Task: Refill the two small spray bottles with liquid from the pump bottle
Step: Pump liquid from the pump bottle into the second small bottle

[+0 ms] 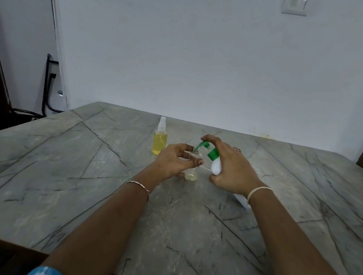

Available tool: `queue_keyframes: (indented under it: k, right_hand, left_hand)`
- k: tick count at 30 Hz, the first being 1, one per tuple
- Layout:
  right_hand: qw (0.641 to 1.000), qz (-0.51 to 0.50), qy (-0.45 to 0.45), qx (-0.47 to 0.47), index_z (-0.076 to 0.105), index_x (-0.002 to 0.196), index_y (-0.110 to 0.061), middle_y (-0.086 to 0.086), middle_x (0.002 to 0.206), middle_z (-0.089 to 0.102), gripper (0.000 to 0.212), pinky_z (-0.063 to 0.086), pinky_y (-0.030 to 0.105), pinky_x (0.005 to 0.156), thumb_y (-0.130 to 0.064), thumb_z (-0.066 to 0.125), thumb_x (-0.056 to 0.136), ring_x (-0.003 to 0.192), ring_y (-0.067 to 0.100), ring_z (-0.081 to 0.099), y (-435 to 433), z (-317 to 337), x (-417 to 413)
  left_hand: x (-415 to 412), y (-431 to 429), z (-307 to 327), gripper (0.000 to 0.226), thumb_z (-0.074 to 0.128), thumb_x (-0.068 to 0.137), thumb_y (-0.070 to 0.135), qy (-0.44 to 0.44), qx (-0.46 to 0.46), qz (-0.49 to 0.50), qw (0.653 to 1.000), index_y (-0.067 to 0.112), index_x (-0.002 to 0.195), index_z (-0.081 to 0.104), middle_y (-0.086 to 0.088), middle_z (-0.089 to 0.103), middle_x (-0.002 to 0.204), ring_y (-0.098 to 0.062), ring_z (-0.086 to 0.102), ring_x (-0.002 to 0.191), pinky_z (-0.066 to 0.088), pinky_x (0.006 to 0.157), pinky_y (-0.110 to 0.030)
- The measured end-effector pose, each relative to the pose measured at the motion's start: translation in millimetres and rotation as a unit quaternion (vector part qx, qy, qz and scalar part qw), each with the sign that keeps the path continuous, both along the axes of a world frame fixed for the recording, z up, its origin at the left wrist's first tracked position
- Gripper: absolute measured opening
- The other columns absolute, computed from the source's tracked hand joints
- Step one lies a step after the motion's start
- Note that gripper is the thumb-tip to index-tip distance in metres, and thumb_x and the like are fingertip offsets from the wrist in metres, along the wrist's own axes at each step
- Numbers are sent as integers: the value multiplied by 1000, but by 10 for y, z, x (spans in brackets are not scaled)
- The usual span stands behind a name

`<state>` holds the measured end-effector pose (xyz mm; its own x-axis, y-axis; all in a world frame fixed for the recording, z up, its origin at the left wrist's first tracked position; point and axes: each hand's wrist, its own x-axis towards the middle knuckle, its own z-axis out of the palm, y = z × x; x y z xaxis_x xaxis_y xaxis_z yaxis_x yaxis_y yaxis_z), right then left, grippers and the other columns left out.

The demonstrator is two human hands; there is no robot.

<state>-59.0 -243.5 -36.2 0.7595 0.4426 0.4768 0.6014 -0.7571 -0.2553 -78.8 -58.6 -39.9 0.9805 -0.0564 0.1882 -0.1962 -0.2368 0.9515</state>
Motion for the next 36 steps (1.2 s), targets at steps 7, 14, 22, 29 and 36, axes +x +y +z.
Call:
queue_keyframes:
  k: [7,14,22,29,36]
  right_hand:
    - [1000,1,-2,-4,23,137,-49,1,124,59,89,53,45,85,-32,64,60,95,26,58,3,-2,2]
    - [1000,-2,-21,-1,26,135,-44,1,124,59,84,53,45,85,-28,68,64,96,26,58,23,6,-18]
    - [996,-13,-32,-85,-1,148,-55,4,101,55,110,52,38,80,-29,71,68,88,24,53,-12,71,-44]
    - [998,1,-10,-62,22,136,-43,4,124,58,89,52,45,89,-27,73,65,97,26,55,11,72,-9]
    - [999,2,-23,-33,30,131,-38,1,129,58,80,51,45,90,-24,74,65,99,25,53,52,63,11]
  left_hand:
    - [6,-26,2,24,76,81,31,-7,-2,12,1000,31,97,57,0,67,97,-22,65,102,59,80,-45]
    - [4,-20,22,20,76,81,28,15,-22,-3,1000,31,91,58,0,68,92,-18,65,97,59,82,-43]
    - [10,-14,20,23,74,82,28,17,-12,-11,1000,27,100,59,-5,68,100,-20,64,103,59,80,-42]
    - [25,-19,29,22,75,82,26,25,-13,-12,1000,27,96,59,-5,66,99,-22,64,102,59,81,-44]
    - [40,-7,19,23,76,81,26,28,-15,-16,999,26,97,60,-6,67,101,-22,64,103,59,81,-44]
